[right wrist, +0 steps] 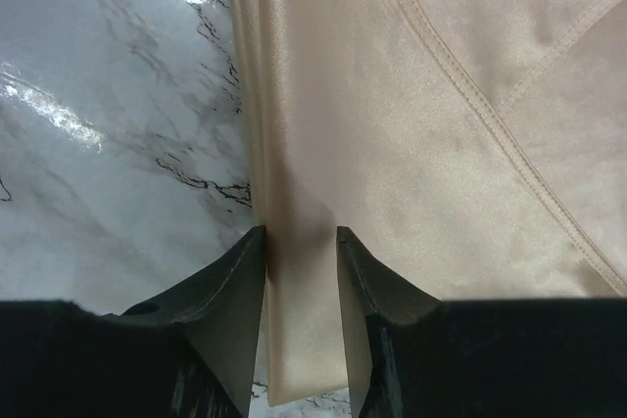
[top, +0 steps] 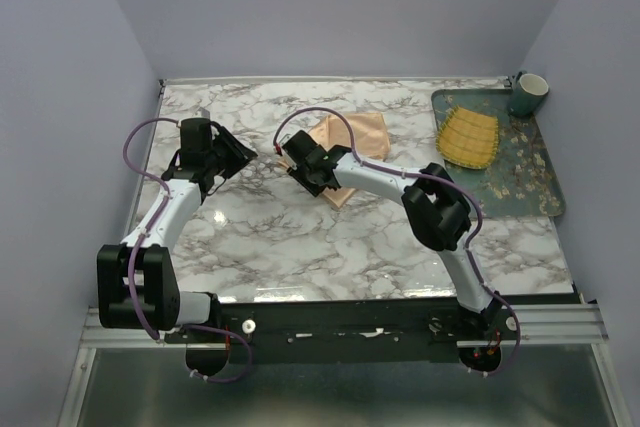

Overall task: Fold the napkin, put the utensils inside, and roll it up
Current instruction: Fold the napkin, then roll the napkin with the utensil

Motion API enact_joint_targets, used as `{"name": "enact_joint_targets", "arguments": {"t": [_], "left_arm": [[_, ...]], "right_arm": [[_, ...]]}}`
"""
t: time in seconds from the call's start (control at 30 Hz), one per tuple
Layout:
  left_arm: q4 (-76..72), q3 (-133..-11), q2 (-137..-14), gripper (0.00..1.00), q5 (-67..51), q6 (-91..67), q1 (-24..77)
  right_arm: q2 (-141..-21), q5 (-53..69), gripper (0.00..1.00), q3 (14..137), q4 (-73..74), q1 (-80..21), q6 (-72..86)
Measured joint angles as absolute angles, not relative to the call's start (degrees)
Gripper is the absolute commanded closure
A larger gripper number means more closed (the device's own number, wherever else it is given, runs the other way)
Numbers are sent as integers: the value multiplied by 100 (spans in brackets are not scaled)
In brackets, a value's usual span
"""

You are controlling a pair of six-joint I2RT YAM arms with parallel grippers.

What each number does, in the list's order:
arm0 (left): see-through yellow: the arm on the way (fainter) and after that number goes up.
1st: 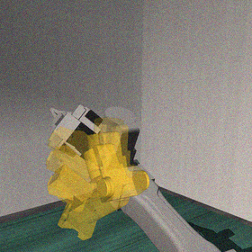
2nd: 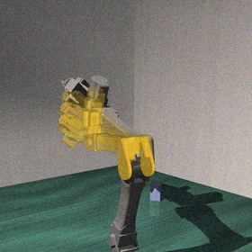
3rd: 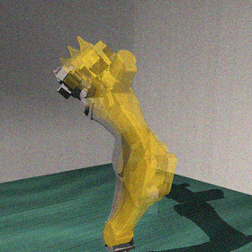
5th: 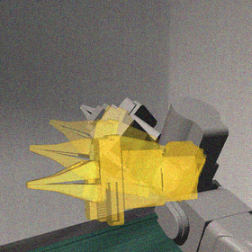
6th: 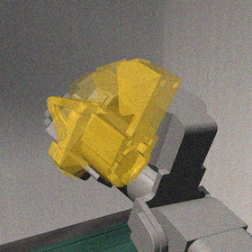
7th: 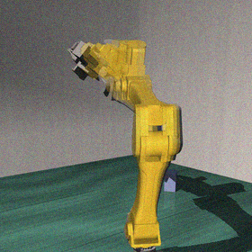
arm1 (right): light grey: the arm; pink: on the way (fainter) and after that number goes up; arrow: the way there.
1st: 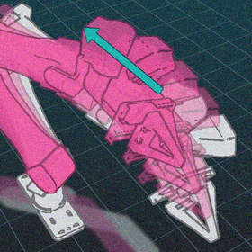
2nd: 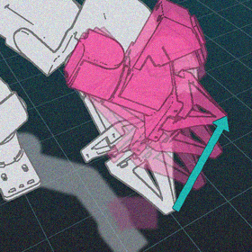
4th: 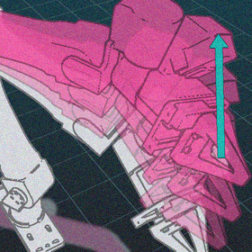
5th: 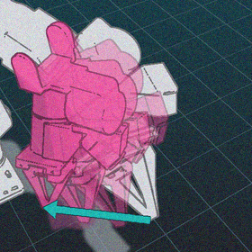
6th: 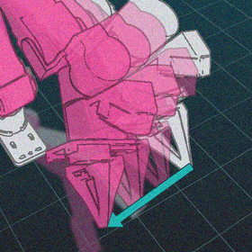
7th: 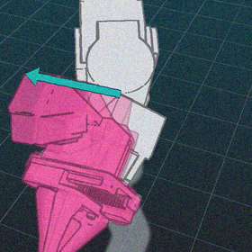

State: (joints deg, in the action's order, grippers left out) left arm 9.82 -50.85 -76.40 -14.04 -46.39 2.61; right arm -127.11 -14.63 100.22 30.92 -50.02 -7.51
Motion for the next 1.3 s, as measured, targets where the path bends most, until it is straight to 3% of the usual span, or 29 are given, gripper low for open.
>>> {"name": "enact_joint_targets", "arguments": {"t": [1.0, 1.3], "left_arm": [[864, -5050, -7721, 57, -1542, -4683, 231], [849, -5050, -7760, 57, -1584, -4687, 220]], "right_arm": [[-12726, -1774, 57, 10022, 3308, -5194, -655], [-12792, -1734, 46, 10022, 3286, -5164, -714]]}}
